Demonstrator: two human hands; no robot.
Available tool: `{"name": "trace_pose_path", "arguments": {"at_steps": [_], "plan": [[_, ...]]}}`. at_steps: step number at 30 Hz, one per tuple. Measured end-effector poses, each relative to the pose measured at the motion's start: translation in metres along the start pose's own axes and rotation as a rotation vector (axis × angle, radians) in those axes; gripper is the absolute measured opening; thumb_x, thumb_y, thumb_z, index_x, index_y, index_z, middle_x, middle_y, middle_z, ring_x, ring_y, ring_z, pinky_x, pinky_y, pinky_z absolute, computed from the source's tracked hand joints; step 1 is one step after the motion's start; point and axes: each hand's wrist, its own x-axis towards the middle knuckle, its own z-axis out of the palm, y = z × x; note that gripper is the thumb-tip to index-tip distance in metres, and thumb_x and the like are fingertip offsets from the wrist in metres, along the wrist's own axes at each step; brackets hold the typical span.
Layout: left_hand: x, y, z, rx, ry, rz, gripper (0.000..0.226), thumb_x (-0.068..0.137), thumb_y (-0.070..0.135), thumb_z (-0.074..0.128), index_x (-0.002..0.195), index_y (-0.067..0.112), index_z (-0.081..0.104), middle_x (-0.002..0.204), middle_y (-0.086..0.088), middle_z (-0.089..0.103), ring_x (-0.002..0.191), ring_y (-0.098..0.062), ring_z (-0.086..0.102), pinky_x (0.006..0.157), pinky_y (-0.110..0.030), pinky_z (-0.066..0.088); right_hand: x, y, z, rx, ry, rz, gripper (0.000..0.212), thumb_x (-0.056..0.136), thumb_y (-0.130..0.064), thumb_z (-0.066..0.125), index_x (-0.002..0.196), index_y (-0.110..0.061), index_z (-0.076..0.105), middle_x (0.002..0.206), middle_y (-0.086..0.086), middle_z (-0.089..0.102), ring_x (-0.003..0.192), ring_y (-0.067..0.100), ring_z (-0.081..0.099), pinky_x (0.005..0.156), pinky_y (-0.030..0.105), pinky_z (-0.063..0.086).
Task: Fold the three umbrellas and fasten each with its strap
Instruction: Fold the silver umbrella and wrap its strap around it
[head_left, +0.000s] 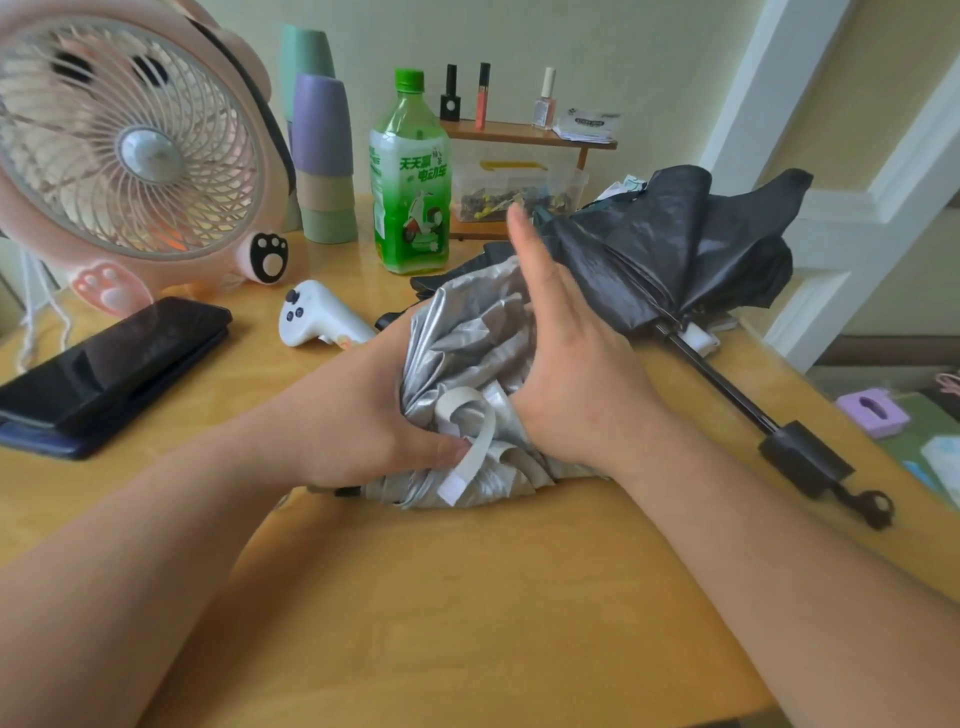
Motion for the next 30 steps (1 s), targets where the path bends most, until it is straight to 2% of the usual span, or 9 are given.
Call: {"name": "trace_pose_path", "arguments": {"at_steps": [5,8,13,15,18,20,24,26,30], "plan": [[0.002,-0.005,0.0,0.024,0.035,-0.03,0.09,0.074,0.035,0.083,0.147,0.046,0.032,0.118,0.033,0.063,0.11,0.009,0.061,0.092,-0.019,0.046,0.001,0.009,0.005,0.128,0.171,0.108,0.125,0.082,-0.009,0.072,0.155,-0.048,-0.021,0.153,-0.002,0.037,0.09,0.013,0.063,0.067,0.043,0.059],[0.003,-0.005,0.001,0.034,0.051,-0.032,0.09,0.079,0.035,0.083,0.15,0.047,0.029,0.122,0.035,0.06,0.114,0.013,0.057,0.091,-0.008,0.042,-0.002,0.013,0.008,0.129,0.202,0.142,0.123,0.083,-0.016,0.073,0.155,-0.048,-0.021,0.155,0.0,0.038,0.084,0.018,0.064,0.064,0.041,0.056],[-0.001,-0.004,0.002,0.034,0.079,-0.028,0.089,0.083,0.031,0.081,0.15,0.051,0.027,0.128,0.035,0.057,0.119,0.015,0.052,0.094,-0.009,0.04,-0.008,0.019,0.013,0.165,0.237,0.176,0.129,0.082,-0.026,0.081,0.152,-0.051,-0.024,0.154,-0.001,0.042,0.112,0.021,0.065,0.067,0.024,0.049],[-0.003,-0.002,0.003,0.019,0.084,-0.029,0.088,0.083,0.03,0.08,0.149,0.052,0.027,0.13,0.033,0.057,0.12,0.014,0.052,0.095,-0.011,0.041,-0.01,0.015,0.007,0.191,0.171,0.169,0.132,0.08,-0.026,0.084,0.151,-0.054,-0.022,0.144,-0.006,0.051,0.104,0.016,0.068,0.066,0.022,0.05],[-0.005,0.0,0.003,0.011,0.079,-0.023,0.092,0.081,0.03,0.083,0.149,0.052,0.027,0.13,0.031,0.058,0.121,0.01,0.054,0.099,-0.018,0.042,-0.011,0.01,-0.008,0.256,-0.095,0.188,0.134,0.076,-0.018,0.083,0.146,-0.065,-0.021,0.107,-0.009,0.065,0.07,0.018,0.072,0.061,0.044,0.061],[-0.006,-0.001,0.005,0.043,0.084,-0.016,0.096,0.079,0.03,0.084,0.151,0.051,0.024,0.13,0.035,0.057,0.122,0.012,0.053,0.099,-0.014,0.04,-0.006,0.006,-0.013,0.204,-0.177,0.2,0.136,0.075,-0.012,0.079,0.145,-0.064,-0.025,0.096,-0.002,0.069,0.06,0.021,0.071,0.055,0.048,0.06],[-0.007,-0.001,0.007,0.098,0.113,-0.018,0.097,0.078,0.024,0.081,0.15,0.053,0.022,0.127,0.039,0.056,0.118,0.016,0.052,0.091,-0.002,0.038,0.003,0.0,-0.005,0.102,-0.038,0.163,0.131,0.082,-0.034,0.079,0.15,-0.049,-0.031,0.093,-0.01,0.069,0.069,0.005,0.066,0.058,0.025,0.053],[-0.007,-0.001,0.008,0.103,0.126,-0.025,0.093,0.079,0.022,0.078,0.149,0.053,0.025,0.123,0.039,0.058,0.114,0.016,0.054,0.087,0.0,0.038,0.002,0.003,-0.001,0.162,0.04,0.182,0.127,0.084,-0.035,0.077,0.153,-0.045,-0.03,0.098,-0.012,0.067,0.078,0.009,0.067,0.066,0.029,0.052],[-0.007,-0.001,0.007,0.088,0.137,-0.032,0.084,0.079,0.028,0.075,0.143,0.058,0.029,0.118,0.042,0.057,0.111,0.02,0.053,0.084,0.0,0.038,-0.001,0.009,0.005,0.174,0.091,0.204,0.122,0.086,-0.032,0.073,0.155,-0.042,-0.027,0.083,-0.012,0.066,0.071,0.014,0.066,0.063,0.037,0.055]]}}
